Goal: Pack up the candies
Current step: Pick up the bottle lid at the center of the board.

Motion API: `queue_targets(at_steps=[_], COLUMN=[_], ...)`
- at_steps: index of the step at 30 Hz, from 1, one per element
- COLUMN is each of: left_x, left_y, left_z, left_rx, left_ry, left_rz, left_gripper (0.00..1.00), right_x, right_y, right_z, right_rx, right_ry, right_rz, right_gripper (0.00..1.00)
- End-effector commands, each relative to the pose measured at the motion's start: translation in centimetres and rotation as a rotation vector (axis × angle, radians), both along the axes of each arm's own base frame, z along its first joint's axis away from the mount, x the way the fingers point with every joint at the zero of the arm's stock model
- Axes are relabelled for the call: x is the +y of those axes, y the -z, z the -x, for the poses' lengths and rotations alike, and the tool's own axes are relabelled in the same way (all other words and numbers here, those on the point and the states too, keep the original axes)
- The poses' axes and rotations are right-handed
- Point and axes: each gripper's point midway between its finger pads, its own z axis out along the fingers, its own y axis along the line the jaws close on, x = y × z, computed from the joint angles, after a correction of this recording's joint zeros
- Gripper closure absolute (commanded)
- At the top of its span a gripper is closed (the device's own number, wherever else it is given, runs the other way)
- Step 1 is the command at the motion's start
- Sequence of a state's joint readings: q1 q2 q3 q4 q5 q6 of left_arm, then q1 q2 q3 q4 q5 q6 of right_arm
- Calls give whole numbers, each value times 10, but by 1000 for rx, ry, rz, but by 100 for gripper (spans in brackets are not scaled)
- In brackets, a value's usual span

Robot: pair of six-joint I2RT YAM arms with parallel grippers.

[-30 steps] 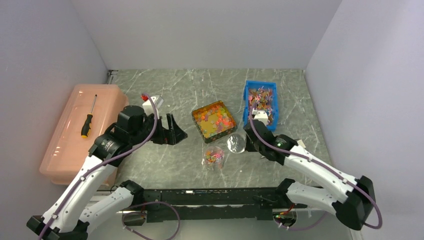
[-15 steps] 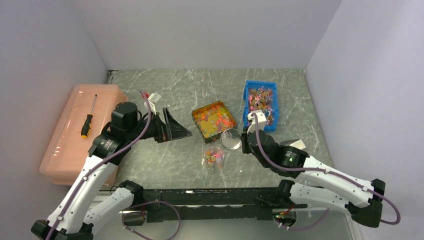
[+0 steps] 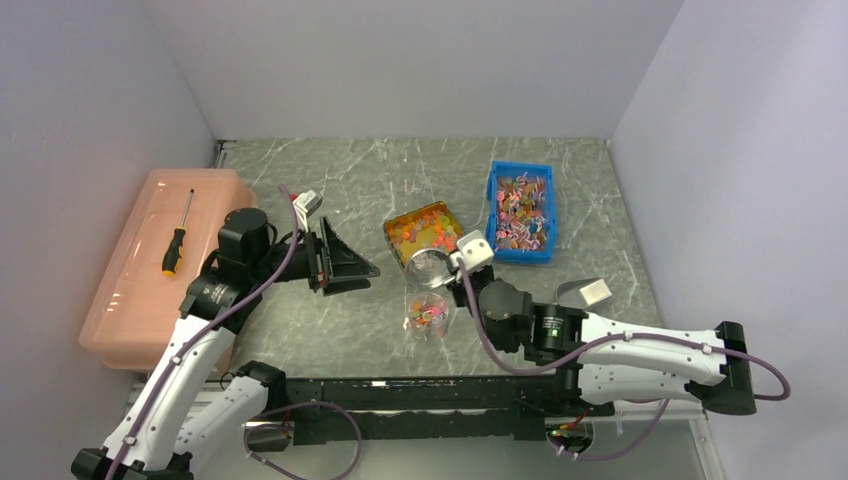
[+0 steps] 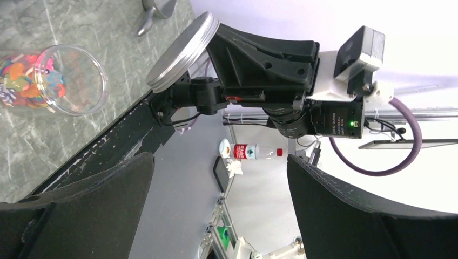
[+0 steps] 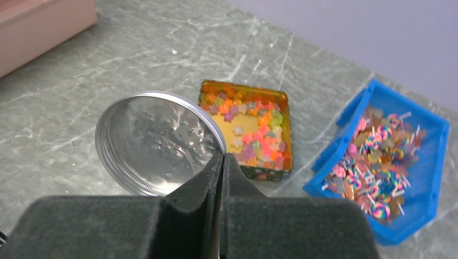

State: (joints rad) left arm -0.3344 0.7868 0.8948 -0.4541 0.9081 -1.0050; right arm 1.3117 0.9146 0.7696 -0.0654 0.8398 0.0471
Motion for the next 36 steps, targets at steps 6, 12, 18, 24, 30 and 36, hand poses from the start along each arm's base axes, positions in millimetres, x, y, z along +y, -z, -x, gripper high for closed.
queue_targets(at_steps=[6,12,18,24,30,36], left_x=[-1,4,4,-1,-1,1], left_y=[-19,-21,-26,-38,-55,-63], left_z=[14,12,12,20,31,41], left_rx=[-35,-106,-142,-114,-88,-64], left_ry=[89,63,68,130,159,183], left_rz=[76,8,9,111,184,215], left_gripper=[1,1,1,1,1,0], right_x=[31,48,54,55,57,57], right_y=[-71,-82,-98,-107,-109,-120], right_z=[14,19,26,34,38,44], right_rx=[-307,-279,-267,-371,-492,-588], right_ry=[-137,-198,-232,-244,-265,-290], right_rz=[-119,-94,-131,-130,-94,-107], right_gripper=[100,100,100,100,100,100])
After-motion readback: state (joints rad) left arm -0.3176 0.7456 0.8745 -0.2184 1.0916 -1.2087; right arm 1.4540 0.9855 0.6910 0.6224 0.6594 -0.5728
